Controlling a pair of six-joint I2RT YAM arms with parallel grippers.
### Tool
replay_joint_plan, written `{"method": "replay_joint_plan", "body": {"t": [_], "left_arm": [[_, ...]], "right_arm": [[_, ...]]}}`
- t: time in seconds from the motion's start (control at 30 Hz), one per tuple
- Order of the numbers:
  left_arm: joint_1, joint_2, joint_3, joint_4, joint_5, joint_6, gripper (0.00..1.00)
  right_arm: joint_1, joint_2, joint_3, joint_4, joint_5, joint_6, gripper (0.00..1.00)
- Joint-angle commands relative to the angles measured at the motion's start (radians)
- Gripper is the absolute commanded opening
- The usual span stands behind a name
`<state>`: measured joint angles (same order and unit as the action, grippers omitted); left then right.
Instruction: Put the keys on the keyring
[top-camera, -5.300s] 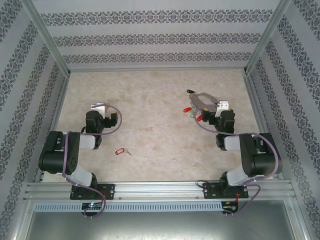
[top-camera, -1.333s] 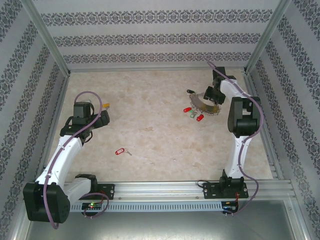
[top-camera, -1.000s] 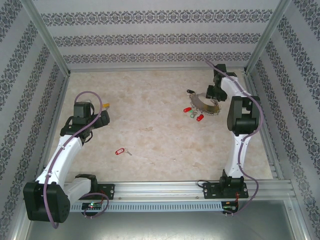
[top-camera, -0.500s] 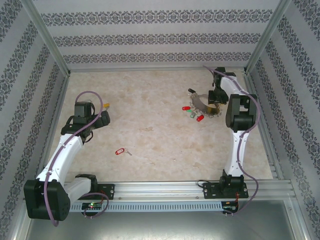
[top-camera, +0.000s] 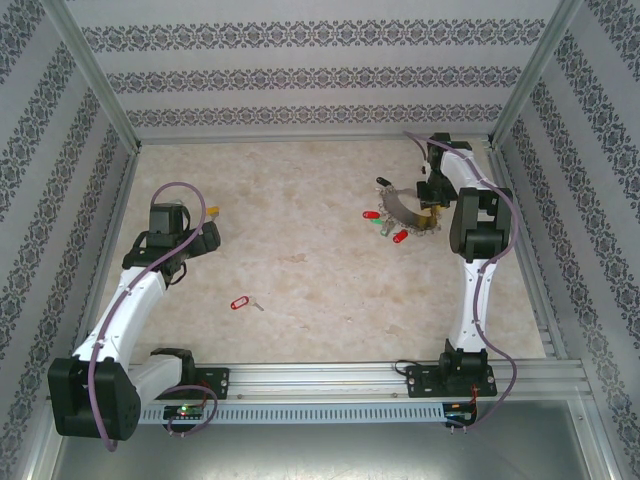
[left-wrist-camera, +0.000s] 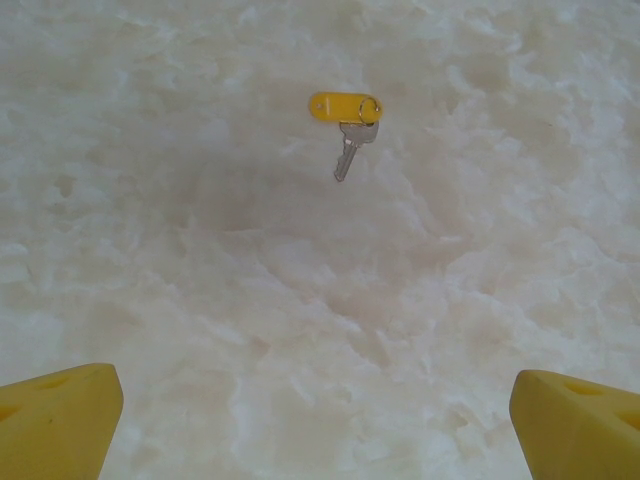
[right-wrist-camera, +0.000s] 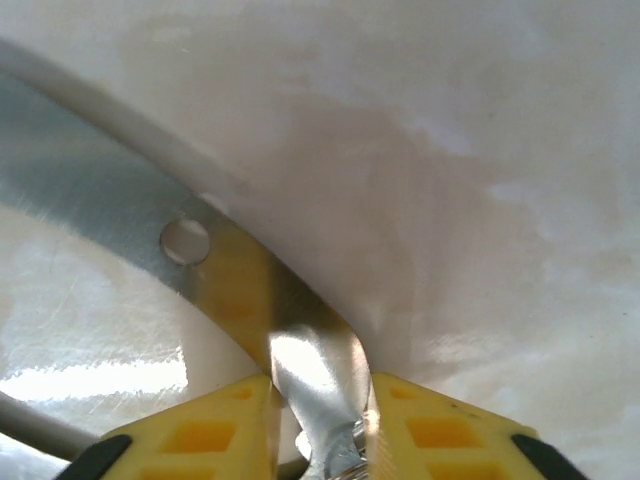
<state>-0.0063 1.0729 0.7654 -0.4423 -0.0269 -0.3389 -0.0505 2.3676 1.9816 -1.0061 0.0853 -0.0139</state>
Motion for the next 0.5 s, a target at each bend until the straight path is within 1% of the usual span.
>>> {"method": "replay_joint_plan", "body": {"t": [0.0, 0.07, 0.23, 0.33, 0.47], "left_arm": [[-0.003, 0.002, 0.016, -0.024, -0.01, -0.015, 1.0], [-0.002, -0.004, 0.013, -0.017, -0.005, -0.023, 1.0], [-0.003, -0.001, 0.007, 0.011, 0.096, -0.057, 1.0], [-0.004, 0.002, 0.001, 0.024, 0.118, -0.082, 1.0], [-0.002, 0.007, 0.002, 0.033, 0.128, -0.075, 1.0]], "right_arm": [[-0.001, 0.004, -0.013, -0.029, -0.023, -0.031, 0.22], [0.01, -0.021, -0.041, -0.01, -0.031, -0.043, 0.2], [0.052, -0.104, -0.136, 0.029, -0.061, -0.029, 0.17], [0.085, -0.161, -0.22, 0.066, -0.075, -0.004, 0.17], [0.136, -0.23, -0.314, 0.089, -0.11, 0.019, 0.16]]}}
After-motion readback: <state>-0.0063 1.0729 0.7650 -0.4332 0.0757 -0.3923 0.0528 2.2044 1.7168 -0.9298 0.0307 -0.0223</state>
